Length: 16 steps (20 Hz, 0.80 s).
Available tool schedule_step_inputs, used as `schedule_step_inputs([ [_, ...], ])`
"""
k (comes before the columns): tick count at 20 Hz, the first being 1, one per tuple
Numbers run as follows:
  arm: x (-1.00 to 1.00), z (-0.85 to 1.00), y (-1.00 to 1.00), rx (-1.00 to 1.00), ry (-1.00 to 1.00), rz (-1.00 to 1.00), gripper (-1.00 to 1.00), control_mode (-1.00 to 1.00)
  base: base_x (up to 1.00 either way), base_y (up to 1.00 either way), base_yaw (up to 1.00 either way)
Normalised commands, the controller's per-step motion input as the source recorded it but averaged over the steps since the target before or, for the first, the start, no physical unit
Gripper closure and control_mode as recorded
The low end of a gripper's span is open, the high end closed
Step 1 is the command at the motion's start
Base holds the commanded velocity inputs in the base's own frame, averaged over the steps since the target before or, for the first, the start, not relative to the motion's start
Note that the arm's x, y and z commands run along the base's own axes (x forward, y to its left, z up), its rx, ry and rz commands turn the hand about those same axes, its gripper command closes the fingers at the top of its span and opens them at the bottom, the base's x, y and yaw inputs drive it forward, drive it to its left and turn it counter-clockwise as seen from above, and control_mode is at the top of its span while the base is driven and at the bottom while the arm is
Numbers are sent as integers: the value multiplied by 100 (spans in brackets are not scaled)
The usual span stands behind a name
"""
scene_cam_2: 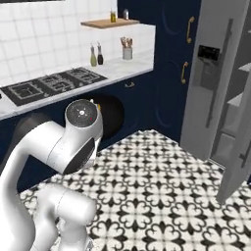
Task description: Pick the chicken drumstick and corn from their plates and place them in the bowl. Then put the bowl in the fridge.
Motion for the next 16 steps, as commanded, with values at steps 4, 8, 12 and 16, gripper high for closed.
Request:
schedule_step_inputs([
  [4, 0, 0, 0, 0, 0, 0, 100, 100, 100, 99, -57],
  [8, 0, 0, 0, 0, 0, 0, 100, 100, 100, 96, -55],
  [12, 0, 0, 0, 0, 0, 0, 100, 100, 100, 89, -55],
  [16, 0, 0, 0, 0, 0, 0, 100, 100, 100, 69, -54],
])
